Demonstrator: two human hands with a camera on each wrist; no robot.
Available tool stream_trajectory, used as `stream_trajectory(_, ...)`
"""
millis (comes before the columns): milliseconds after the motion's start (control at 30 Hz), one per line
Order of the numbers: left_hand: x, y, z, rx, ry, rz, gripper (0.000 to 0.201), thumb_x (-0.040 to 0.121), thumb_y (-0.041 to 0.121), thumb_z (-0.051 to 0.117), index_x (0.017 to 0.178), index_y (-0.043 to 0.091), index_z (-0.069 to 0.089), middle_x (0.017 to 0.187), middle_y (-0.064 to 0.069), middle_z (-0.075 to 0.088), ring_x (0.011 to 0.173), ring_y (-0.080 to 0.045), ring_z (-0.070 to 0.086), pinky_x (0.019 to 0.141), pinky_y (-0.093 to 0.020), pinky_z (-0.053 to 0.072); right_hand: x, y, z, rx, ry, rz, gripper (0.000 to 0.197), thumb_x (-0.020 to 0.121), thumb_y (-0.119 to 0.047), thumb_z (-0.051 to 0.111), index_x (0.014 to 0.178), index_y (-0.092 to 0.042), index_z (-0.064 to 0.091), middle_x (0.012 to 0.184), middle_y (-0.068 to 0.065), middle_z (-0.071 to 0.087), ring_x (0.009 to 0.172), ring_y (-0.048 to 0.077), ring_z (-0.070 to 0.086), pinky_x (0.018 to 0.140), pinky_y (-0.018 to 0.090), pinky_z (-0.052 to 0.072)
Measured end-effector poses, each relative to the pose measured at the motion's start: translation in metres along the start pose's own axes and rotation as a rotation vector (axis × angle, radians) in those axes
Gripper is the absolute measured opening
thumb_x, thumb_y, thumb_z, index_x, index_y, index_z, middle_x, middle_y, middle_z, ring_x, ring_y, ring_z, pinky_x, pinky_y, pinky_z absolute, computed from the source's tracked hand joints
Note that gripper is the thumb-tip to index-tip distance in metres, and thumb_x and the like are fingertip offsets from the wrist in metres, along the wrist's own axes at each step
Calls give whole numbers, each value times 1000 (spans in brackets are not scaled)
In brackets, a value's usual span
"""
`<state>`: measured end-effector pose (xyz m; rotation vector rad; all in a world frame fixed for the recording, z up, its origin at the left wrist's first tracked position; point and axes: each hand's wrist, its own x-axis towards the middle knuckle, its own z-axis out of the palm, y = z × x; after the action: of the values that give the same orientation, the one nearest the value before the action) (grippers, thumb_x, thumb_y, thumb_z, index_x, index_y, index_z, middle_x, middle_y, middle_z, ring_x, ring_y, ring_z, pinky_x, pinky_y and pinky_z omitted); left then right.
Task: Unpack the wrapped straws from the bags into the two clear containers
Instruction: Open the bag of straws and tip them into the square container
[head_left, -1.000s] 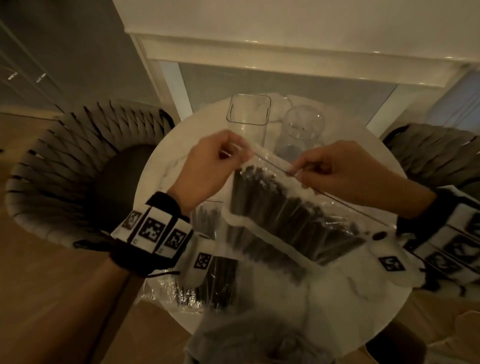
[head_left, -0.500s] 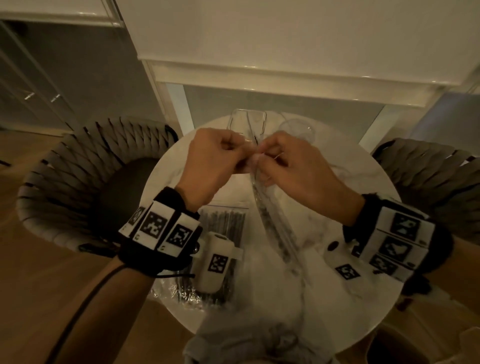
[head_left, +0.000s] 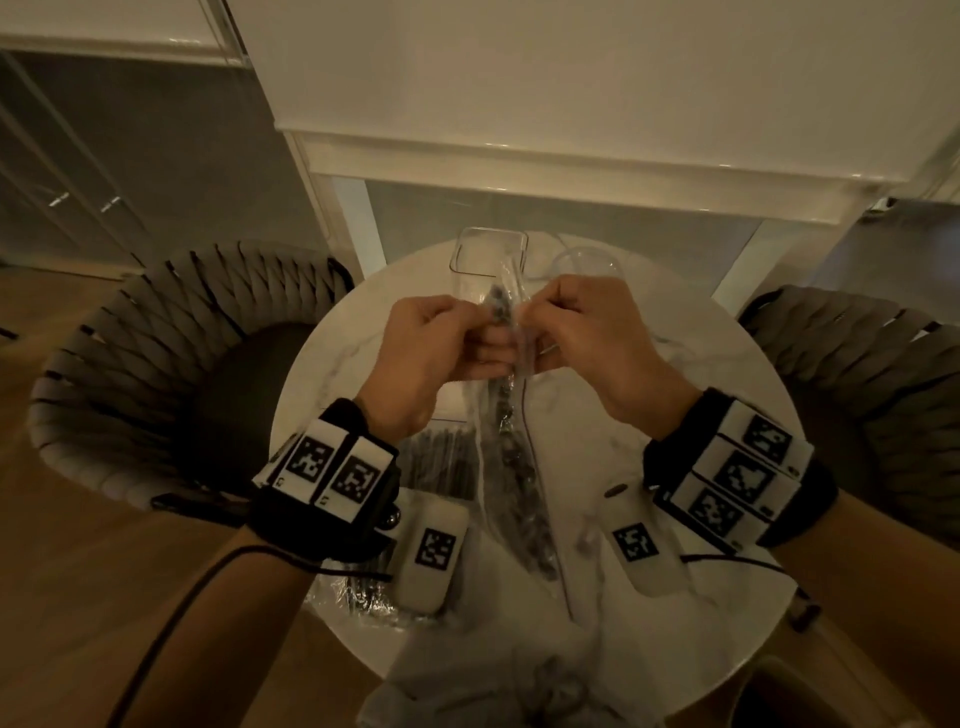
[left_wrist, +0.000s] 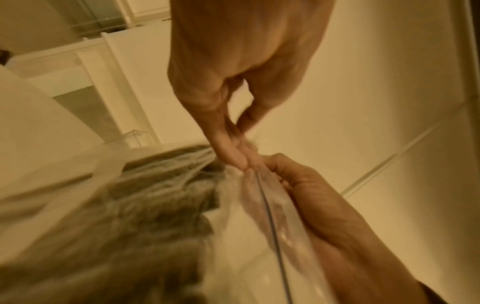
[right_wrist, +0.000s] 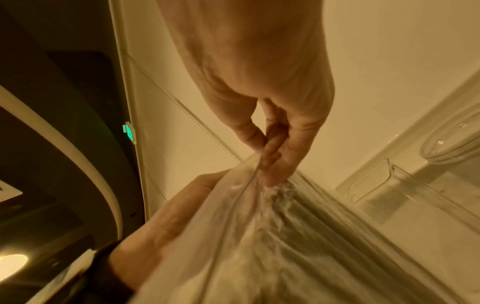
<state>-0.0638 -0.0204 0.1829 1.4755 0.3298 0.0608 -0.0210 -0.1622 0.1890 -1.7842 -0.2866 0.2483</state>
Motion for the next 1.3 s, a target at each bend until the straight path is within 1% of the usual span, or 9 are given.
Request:
stream_trajectory(100, 10, 0, -9, 105, 153, 91, 11, 92, 3, 54, 89, -6, 59, 55, -5, 63, 60, -20, 70, 60, -31, 61, 0, 5, -4, -41, 17, -10, 9, 82, 6, 58, 76, 11, 63, 54, 6, 67, 49, 18, 68, 49, 30, 59)
stream_trajectory(233, 5, 1, -1, 321, -43, 69, 31, 86, 31, 66, 93, 1, 64, 81, -10, 73, 72, -20, 73, 62, -29, 60, -1, 6, -6, -89, -87, -16, 13, 89, -1, 58, 88, 7, 68, 72, 16, 72, 59, 20, 72, 57, 32, 61)
stream_trajectory(400, 9, 0, 3, 311, -47, 119, 15, 88, 10, 63, 90, -5, 63, 79, -19, 71, 67, -22, 71, 64, -30, 61, 3, 7, -6, -135, -78, -31, 15, 86, -5, 59, 82, 2, 71, 71, 14, 73, 61, 20, 72, 62, 39, 62)
stream_trajectory(600, 10, -6, 18, 779, 188, 397, 12, 85, 14, 59, 80, 3, 56, 66, -4, 62, 65, -21, 63, 64, -38, 53, 12, 12, 1, -503, 94, -203, 20, 81, -16, 64, 67, -2, 65, 57, 10, 68, 51, 19, 67, 57, 41, 58)
stream_trajectory(767, 15, -6, 19, 721, 197, 427, 11, 84, 10, 60, 81, 4, 52, 67, -9, 62, 64, -25, 64, 61, -37, 51, 18, 12, 2, -500, 128, -200, 15, 82, -18, 62, 76, -5, 62, 66, 10, 68, 60, 21, 67, 59, 40, 57)
stream_trajectory(900, 17, -10, 14, 680, 31, 509, 9, 89, 3, 51, 85, 11, 53, 67, -12, 62, 62, -26, 61, 60, -32, 54, 18, 12, -3, -365, -58, -57, 11, 85, -18, 63, 91, -8, 65, 72, 7, 72, 56, 12, 68, 58, 27, 59)
stream_trajectory(1000, 19, -20, 17, 873, 91, 521, 13, 85, 3, 53, 82, 7, 64, 68, -5, 55, 65, -21, 49, 58, -17, 29, 23, 12, -4, -472, 61, -159, 9, 81, -16, 65, 79, -7, 68, 62, 5, 70, 51, 9, 62, 58, 20, 51)
stream_trajectory(1167, 23, -23, 22, 644, 180, 394, 2, 82, 13, 64, 81, 14, 63, 77, 6, 61, 74, -16, 62, 71, -32, 56, 25, 20, 2, -277, 62, -62, 11, 83, -20, 66, 88, -11, 62, 69, 6, 68, 51, 7, 61, 49, 20, 52)
stream_trajectory(1300, 19, -21, 7, 819, 182, 544, 13, 79, 0, 64, 77, 13, 67, 88, 0, 44, 70, -6, 44, 68, -13, 43, 27, 28, -17, -546, 84, -125, 16, 76, -4, 67, 88, -9, 59, 60, -6, 52, 52, 3, 49, 52, 4, 39)
